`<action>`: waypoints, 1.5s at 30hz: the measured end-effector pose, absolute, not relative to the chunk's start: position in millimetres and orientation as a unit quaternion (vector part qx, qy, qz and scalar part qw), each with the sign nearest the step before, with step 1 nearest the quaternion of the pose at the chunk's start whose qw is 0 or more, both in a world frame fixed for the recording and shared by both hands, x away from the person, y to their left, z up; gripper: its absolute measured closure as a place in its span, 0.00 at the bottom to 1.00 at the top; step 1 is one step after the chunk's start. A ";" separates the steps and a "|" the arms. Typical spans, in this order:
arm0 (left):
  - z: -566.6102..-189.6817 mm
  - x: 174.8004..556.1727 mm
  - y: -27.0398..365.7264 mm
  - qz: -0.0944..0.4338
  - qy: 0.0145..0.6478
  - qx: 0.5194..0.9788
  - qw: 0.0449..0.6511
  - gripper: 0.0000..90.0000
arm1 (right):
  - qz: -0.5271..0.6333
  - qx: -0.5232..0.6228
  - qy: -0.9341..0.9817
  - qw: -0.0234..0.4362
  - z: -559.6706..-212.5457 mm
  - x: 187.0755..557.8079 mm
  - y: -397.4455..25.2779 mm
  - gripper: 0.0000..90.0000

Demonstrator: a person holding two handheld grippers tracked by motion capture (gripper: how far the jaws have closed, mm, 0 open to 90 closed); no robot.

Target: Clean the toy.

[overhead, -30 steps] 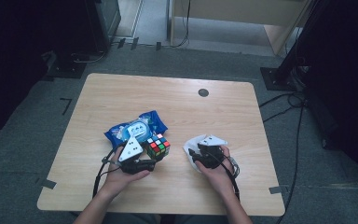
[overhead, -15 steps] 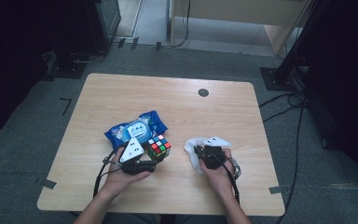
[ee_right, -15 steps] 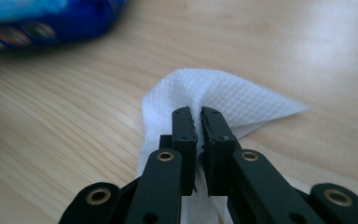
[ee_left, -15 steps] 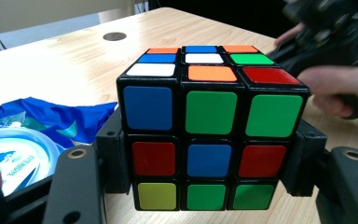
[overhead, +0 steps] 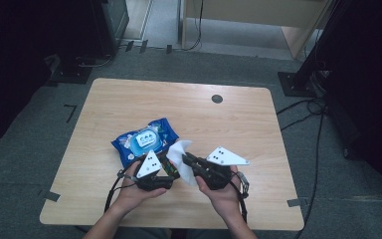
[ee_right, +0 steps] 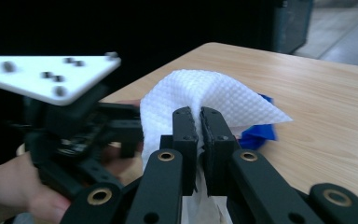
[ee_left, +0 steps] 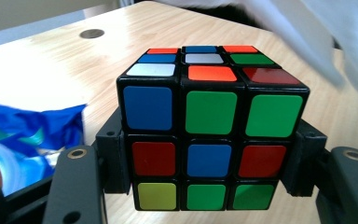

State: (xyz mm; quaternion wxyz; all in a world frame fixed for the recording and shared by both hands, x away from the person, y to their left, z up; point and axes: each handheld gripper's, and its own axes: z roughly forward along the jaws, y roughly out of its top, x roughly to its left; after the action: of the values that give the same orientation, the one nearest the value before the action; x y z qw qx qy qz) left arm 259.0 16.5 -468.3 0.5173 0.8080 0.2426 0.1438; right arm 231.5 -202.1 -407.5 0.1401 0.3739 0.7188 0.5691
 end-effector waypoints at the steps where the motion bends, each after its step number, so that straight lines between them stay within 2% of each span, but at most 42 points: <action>1: -468.1 258.1 15.2 0.144 0.240 0.809 0.517 0.38 | 0.566 0.365 0.726 0.139 -407.6 228.6 -195.3 0.96; 7: -466.2 255.6 13.6 0.151 0.234 0.814 0.511 0.38 | 0.548 0.359 0.741 0.145 -419.6 228.6 -182.3 0.96; 11: -466.0 256.4 14.4 0.151 0.238 0.813 0.510 0.38 | 0.541 0.377 0.735 0.157 -424.9 236.0 -191.3 0.96; 18: -464.6 257.9 16.8 0.148 0.240 0.807 0.519 0.38 | 0.485 0.433 0.732 0.202 -443.4 255.2 -215.8 0.96; 22: -465.9 258.8 16.9 0.154 0.241 0.813 0.508 0.38 | 0.497 0.459 0.710 0.195 -443.7 257.9 -229.2 0.96; 30: -467.6 256.0 12.4 0.151 0.231 0.817 0.507 0.38 | 0.587 0.358 0.708 0.162 -399.3 226.2 -202.8 0.96; 36: -461.8 250.1 10.8 0.156 0.210 0.812 0.522 0.38 | 0.558 0.367 0.728 0.154 -417.9 229.9 -188.5 0.96; 41: -464.3 250.9 10.2 0.157 0.210 0.818 0.512 0.38 | 0.528 0.371 0.737 0.203 -425.4 234.7 -190.3 0.96; 45: -464.3 250.9 10.6 0.158 0.210 0.818 0.511 0.38 | 0.507 0.399 0.734 0.213 -435.0 244.1 -201.1 0.96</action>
State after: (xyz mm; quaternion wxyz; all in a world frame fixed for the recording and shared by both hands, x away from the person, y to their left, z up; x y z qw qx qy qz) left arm 250.9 10.6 -464.3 0.5112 0.8181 0.2102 0.1585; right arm 244.1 -201.1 -435.0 0.2131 0.3994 0.7336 0.5068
